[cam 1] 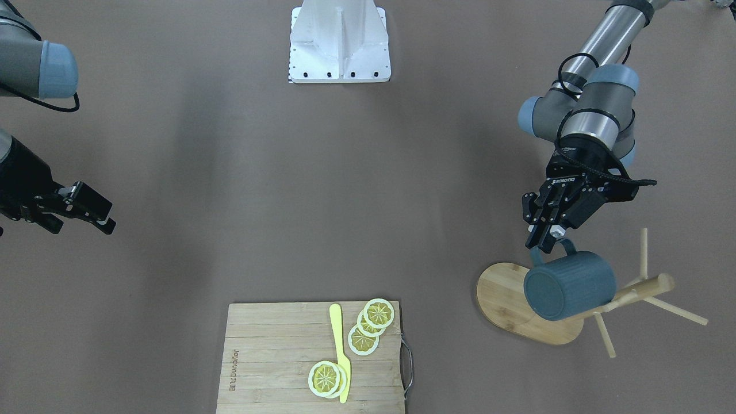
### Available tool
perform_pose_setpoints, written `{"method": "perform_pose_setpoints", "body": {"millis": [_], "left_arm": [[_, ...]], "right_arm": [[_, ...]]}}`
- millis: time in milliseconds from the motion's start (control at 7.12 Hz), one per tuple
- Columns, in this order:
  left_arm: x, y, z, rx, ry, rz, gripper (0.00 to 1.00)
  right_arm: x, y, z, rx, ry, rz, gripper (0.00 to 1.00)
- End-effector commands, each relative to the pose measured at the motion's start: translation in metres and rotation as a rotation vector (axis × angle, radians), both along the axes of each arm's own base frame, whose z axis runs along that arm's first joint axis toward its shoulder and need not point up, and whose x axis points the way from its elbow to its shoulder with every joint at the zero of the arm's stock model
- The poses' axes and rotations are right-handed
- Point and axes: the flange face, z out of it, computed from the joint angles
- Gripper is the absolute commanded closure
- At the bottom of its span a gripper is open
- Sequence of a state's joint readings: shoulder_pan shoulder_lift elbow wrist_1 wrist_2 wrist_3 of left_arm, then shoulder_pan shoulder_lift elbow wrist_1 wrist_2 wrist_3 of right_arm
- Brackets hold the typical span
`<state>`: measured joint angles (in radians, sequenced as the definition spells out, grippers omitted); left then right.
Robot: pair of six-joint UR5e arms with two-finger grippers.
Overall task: Hang cup on storage rack
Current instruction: 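Lower the mug handle onto a peg of the wooden stand with the left gripper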
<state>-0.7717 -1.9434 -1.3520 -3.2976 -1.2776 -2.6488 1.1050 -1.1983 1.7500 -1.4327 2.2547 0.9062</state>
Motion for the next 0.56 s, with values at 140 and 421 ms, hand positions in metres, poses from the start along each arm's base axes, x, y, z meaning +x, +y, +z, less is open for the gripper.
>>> {"method": "perform_pose_setpoints", "body": {"millis": [140, 421], "left_arm": [[0.000, 0.002, -0.012, 0.021, 0.015, 0.000, 1.00], [0.000, 0.005, -0.021, 0.071, -0.036, -0.020, 1.00]], "right_arm": [[-0.006, 0.004, -0.002, 0.005, 0.001, -0.008, 0.00], [-0.011, 0.007, -0.001, 0.004, 0.004, -0.012, 0.00]]}}
